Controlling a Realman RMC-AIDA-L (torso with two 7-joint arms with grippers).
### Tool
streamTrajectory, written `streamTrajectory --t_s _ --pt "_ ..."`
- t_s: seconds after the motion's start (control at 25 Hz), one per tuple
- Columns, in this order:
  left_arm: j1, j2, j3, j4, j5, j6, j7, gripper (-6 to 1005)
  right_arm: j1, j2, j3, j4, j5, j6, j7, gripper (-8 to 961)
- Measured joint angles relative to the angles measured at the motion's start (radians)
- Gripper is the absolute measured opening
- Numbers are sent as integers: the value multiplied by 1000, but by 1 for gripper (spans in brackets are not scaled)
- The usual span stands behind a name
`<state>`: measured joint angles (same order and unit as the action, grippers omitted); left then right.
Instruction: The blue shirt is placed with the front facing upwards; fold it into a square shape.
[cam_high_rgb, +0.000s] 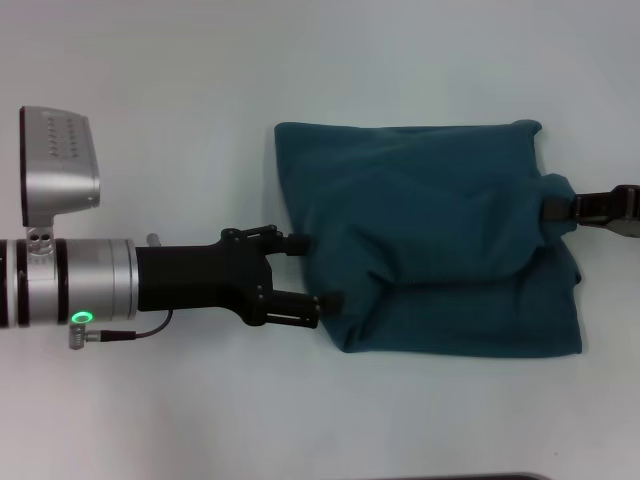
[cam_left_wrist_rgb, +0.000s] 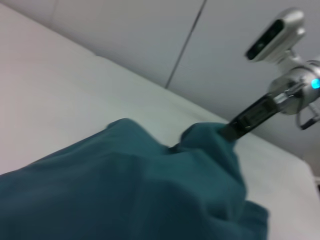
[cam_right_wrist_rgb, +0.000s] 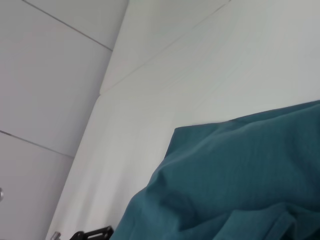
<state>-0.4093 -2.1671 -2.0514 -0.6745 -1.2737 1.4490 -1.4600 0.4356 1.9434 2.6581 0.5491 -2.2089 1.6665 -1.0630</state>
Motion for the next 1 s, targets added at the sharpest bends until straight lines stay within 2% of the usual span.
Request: streamTrajectory --t_s 0.28,0.56,1.0 --pt "8 0 -8 -50 -2 28 -54 964 0 1 0 0 0 -2 0 62" --pt "3 1 16 -109 38 25 -181 963 0 1 0 0 0 -2 7 63" --pt "-26 -2 50 -128 54 -11 -257 964 1 1 3 0 0 -2 8 65"
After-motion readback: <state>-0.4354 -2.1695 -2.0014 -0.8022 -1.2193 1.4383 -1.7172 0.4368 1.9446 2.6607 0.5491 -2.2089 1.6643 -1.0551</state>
